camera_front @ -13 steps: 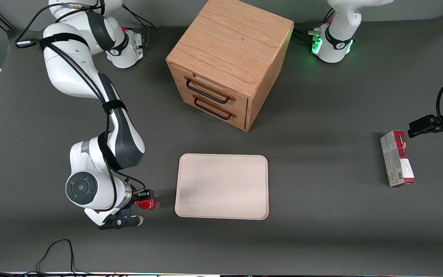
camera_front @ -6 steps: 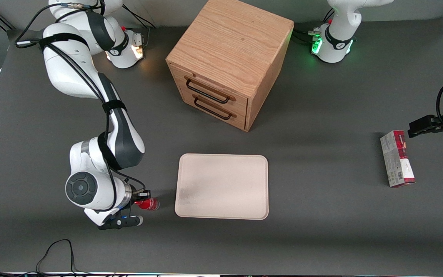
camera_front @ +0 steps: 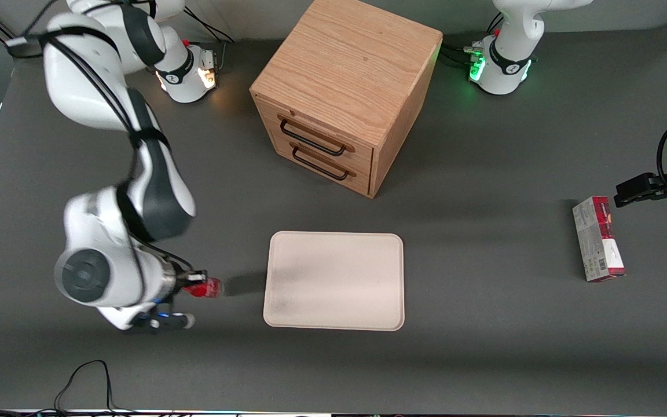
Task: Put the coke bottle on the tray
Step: 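Lift the bottle up with the right gripper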
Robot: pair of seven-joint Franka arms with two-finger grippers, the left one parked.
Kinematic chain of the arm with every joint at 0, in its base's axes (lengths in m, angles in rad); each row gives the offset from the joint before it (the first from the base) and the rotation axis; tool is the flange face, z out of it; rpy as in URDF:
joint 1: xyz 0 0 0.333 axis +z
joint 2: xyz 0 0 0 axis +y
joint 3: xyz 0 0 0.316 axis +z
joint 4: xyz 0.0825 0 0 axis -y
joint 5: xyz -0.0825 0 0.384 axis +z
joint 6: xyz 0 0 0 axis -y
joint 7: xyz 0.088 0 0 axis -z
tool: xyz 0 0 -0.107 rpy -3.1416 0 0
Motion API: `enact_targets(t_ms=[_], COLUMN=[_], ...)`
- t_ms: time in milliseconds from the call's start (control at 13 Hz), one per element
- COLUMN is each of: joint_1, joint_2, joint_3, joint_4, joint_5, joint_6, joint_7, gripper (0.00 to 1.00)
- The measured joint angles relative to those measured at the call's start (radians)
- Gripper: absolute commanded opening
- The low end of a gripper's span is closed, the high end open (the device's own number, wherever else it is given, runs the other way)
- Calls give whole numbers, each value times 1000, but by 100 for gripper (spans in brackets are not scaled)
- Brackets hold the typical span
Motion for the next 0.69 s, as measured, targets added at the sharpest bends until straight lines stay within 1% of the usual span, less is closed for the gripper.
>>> enact_targets(t_ms=[231, 385, 538, 692], joint_1=[-4, -4, 1, 21], joint_2=[-138, -191, -199, -177], joint_3=[1, 2, 7, 18], joint_4=[1, -1, -10, -28], joint_5=[11, 12, 17, 26], joint_6=[-134, -203, -203, -132], joint_7=[0, 0, 14, 97], gripper=[0, 0, 0, 0])
